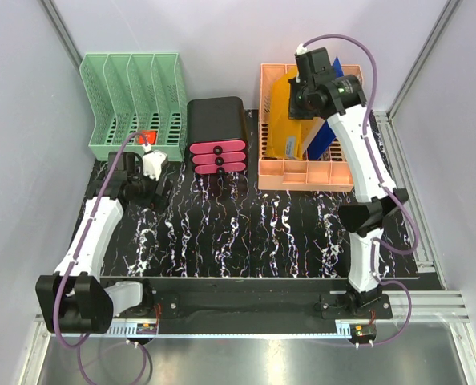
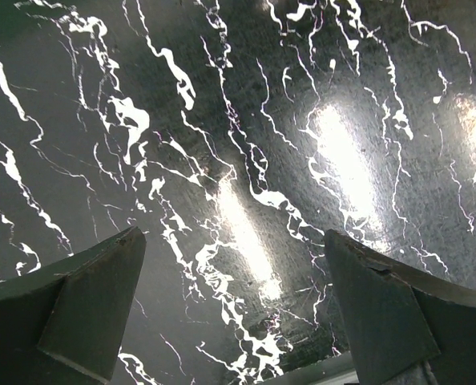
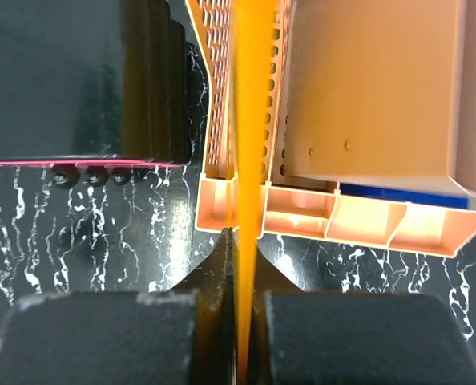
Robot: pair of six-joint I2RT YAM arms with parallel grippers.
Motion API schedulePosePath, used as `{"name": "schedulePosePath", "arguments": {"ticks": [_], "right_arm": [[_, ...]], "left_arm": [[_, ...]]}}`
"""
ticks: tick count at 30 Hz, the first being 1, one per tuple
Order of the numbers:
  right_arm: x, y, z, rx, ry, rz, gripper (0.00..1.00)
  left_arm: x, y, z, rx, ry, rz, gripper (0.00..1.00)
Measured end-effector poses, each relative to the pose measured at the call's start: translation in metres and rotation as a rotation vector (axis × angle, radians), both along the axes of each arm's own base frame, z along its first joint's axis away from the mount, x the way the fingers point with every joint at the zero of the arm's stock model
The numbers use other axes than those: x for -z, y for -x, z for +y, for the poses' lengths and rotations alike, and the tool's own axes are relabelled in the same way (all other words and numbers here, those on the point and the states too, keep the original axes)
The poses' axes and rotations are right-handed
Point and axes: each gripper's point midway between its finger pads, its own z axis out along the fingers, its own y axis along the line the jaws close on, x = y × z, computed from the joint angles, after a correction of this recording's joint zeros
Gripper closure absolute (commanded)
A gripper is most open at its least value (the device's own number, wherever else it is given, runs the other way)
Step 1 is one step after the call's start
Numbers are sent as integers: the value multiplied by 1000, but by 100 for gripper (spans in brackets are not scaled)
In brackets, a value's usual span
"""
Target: Organize the desk
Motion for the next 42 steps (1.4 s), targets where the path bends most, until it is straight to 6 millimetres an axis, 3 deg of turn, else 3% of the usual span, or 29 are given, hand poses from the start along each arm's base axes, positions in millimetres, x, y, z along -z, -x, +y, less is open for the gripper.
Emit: {"name": "schedulePosePath", "arguments": {"ticks": [5,13,14,15,17,18,21,22,24,26,34,42], "right_arm": [[27,-18,6,-11,7,44,100],[46,-40,4,-19,-41,76,99],[49,-43,4,-19,-53,85,93],[52,-45,4,-21,-61,92,69],[60,-51,5,-19,-81,110,62],[61,-53,4,-20,-84,110,49],[56,-57,6,-25,-105,89,32],[54,-58,7,-30,-110,80,21],[51,-62,9,-36,-116,60,16],[48,-63,10,-35,-122,48,2],[25,-43,-4,-14,-106,-2,0],[-29,21,-36,18,-128,-155,0]], "left_arm": [[3,0,0,0,0,9,1],[8,2,0,0,0,20,1],[9,2,0,0,0,20,1],[9,2,0,0,0,20,1],[9,2,0,0,0,20,1],[9,2,0,0,0,20,1],[10,3,0,0,0,23,1],[11,4,0,0,0,27,1],[13,5,0,0,1,33,1],[13,6,-1,2,3,33,1],[13,6,-3,10,15,33,1],[12,6,-7,19,35,34,1]]}}
